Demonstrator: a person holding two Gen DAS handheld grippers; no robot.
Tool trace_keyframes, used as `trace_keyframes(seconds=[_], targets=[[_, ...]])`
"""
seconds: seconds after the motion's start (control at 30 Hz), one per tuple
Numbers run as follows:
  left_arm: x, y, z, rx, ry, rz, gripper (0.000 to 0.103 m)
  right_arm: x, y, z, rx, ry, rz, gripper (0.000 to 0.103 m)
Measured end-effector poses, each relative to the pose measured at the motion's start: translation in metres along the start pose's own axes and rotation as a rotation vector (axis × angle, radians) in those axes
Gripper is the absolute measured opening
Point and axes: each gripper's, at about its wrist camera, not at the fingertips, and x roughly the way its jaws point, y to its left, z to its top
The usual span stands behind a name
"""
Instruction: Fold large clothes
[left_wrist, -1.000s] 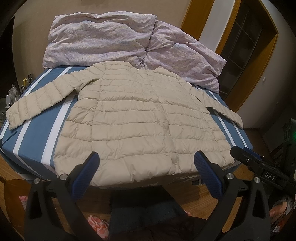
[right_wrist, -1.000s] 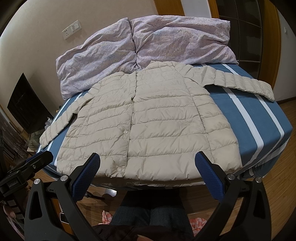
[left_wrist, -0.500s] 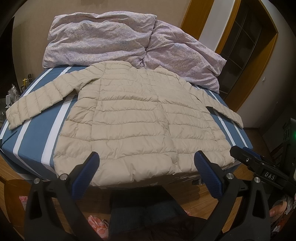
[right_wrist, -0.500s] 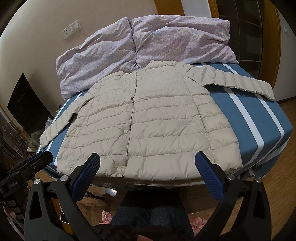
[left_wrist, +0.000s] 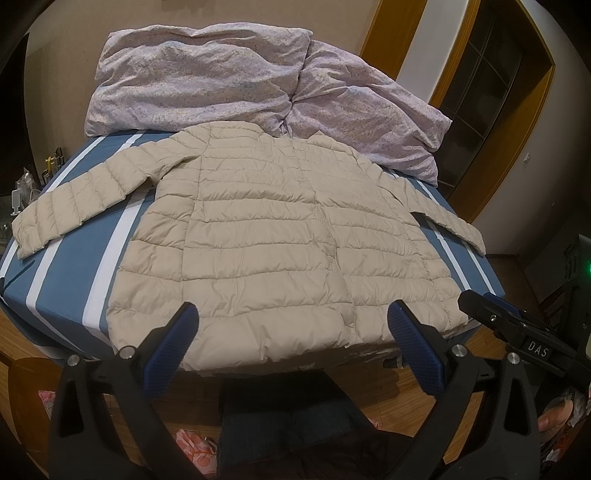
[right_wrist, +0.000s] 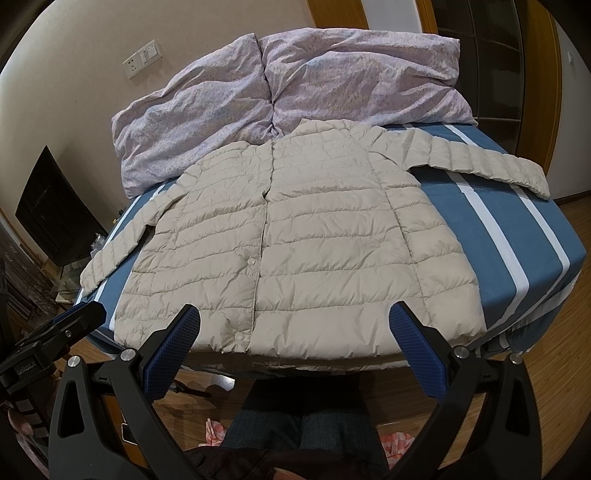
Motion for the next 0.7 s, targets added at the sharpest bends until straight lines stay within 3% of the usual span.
trace_keyframes(seconds=[0.4,0.7], targets=[[0.002,0.001,0.000,-0.001,0.007,0.000,0.101,0.007,-0.003,0.002,0.002,0.004,-0.002,0.102],[0.038,0.010,0.015,0.005,0.046,0.038,0.101,0.034,-0.016,0.022,0.018,0.018,-0.049,0.102]])
